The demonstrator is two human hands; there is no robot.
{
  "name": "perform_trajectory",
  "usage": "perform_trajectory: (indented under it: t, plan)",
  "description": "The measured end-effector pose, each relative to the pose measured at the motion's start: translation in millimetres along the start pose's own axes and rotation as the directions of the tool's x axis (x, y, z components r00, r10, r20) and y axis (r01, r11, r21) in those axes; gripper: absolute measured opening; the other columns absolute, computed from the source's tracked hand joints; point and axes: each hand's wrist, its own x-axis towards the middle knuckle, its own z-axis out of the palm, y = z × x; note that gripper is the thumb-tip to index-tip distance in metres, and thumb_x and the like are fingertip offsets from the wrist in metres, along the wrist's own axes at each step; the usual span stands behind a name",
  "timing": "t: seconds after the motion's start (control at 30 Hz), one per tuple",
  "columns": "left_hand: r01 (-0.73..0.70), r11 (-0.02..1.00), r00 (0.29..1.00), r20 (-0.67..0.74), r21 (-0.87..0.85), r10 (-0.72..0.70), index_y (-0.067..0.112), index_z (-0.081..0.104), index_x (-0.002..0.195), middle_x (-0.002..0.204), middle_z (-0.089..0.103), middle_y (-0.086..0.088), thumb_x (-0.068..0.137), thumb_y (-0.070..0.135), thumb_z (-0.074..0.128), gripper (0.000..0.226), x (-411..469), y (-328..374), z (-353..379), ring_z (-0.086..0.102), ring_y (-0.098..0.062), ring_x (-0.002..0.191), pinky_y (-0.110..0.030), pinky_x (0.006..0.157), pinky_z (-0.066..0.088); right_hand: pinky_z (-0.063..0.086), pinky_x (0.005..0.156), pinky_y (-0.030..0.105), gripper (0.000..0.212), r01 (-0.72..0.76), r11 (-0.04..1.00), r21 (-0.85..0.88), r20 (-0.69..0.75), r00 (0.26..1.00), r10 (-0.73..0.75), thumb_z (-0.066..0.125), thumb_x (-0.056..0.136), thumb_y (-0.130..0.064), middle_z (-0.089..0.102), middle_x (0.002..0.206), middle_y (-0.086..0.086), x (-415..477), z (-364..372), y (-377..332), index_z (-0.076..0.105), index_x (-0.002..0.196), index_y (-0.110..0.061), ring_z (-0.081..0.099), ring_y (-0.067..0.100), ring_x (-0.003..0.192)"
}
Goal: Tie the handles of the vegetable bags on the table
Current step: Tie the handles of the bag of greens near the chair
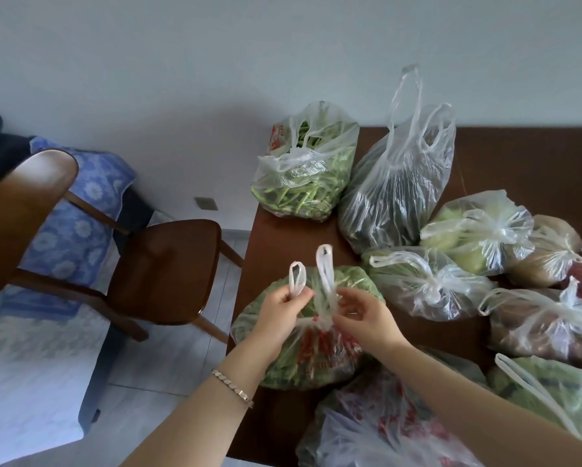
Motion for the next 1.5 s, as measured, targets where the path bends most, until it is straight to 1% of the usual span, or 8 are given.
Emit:
perform_trajectory:
  t: [0.17,0.43,0.73,0.9,1.0,1.17,1.33,1.5]
  plan:
    - [0.041,0.975,0.998,-0.043,-0.217,-0.051,0.012,0.062,0.097,0.063,0.038,0.001,0.095,0.008,0.043,0.019,4.8,-6.4,1.0,0.036,-0.011,0.059,-0.025,0.061,0.030,0.050,0.081,0.029,0.015,0.043,0.962,-0.271,0.035,0.999,-0.034,0.072,0.079,-0.019,0.057,0.094,0.005,-2.9,3.9,18.3,0.068,0.076,-0.005,0.059,0.020,0.086]
    - [0.011,0.915,0.991,-0.119,-0.404,-0.065,0.009,0.051,0.077,0.061,0.040,0.001,0.101,0.020,0.033,0.031,1.2,-16.3,-0.7,0.036,-0.008,0.052,-0.021,0.055,0.031,0.037,0.073,0.011,0.033,0.359,0.922,-0.147,0.184,0.925,-0.331,0.051,0.093,-0.020,0.048,0.071,-0.009,-5.2,13.4,-10.5,0.057,0.061,-0.021,0.047,-0.001,0.077]
    - [0.097,0.831,0.989,-0.037,-0.548,-0.140,0.011,0.038,0.071,0.043,0.029,0.006,0.103,0.017,0.026,0.035,9.3,-25.9,-24.3,0.025,-0.006,0.037,-0.018,0.040,0.028,0.035,0.047,0.026,0.041,-0.100,0.987,0.125,0.180,0.981,0.077,0.048,0.095,-0.026,0.038,0.045,-0.008,16.4,18.6,-7.9,0.042,0.056,-0.015,0.038,0.012,0.045]
    - [-0.081,0.997,0.995,0.052,-0.015,0.082,0.008,0.048,0.074,0.060,0.044,-0.002,0.100,0.020,0.035,0.031,-4.9,-11.4,-24.0,0.042,-0.013,0.054,-0.025,0.064,0.040,0.033,0.047,0.023,0.031,-0.194,0.976,-0.103,-0.005,0.981,0.194,0.047,0.094,-0.022,0.048,0.053,-0.002,25.6,15.4,-5.4,0.058,0.066,-0.012,0.042,0.011,0.046]
    - [-0.391,0.817,0.920,0.196,0.425,0.338,0.019,0.056,0.074,0.085,0.046,0.005,0.098,0.022,0.041,0.028,-11.4,10.3,-28.0,0.048,-0.009,0.080,-0.010,0.077,0.034,0.034,0.053,0.027,0.034,-0.060,0.932,-0.359,0.036,0.996,0.078,0.043,0.096,-0.029,0.054,0.064,0.000,23.3,7.6,-8.4,0.062,0.077,-0.009,0.047,0.012,0.057]
    - [-0.353,0.882,0.928,0.234,0.311,0.290,0.014,0.062,0.077,0.065,0.055,0.002,0.097,0.023,0.043,0.029,-12.0,37.9,-7.1,0.052,-0.008,0.061,-0.019,0.068,0.043,0.031,0.056,0.027,0.028,0.224,0.800,-0.557,0.337,0.941,-0.029,0.041,0.094,-0.023,0.041,0.070,-0.005,5.5,21.6,-24.1,0.038,0.066,-0.023,0.044,0.016,0.067]
    - [-0.245,0.965,0.966,0.111,0.097,0.234,0.004,0.065,0.092,0.072,0.058,-0.003,0.097,0.016,0.045,0.023,-6.3,38.1,11.5,0.057,-0.001,0.061,-0.013,0.064,0.047,0.030,0.057,0.027,0.036,0.057,0.955,-0.292,0.257,0.966,0.021,0.043,0.095,-0.033,0.040,0.059,-0.005,6.4,18.0,-13.2,0.043,0.062,-0.019,0.038,0.010,0.055]
    - [-0.349,0.716,0.937,0.214,0.604,0.276,0.012,0.052,0.123,0.115,0.056,0.000,0.099,0.034,0.035,0.036,-7.8,3.9,8.4,0.052,-0.013,0.107,-0.029,0.094,0.042,0.027,0.059,0.036,0.035,-0.140,0.990,-0.021,0.222,0.965,0.141,0.043,0.094,-0.025,0.039,0.064,0.010,9.0,18.8,-7.7,0.047,0.064,-0.007,0.036,0.021,0.060]
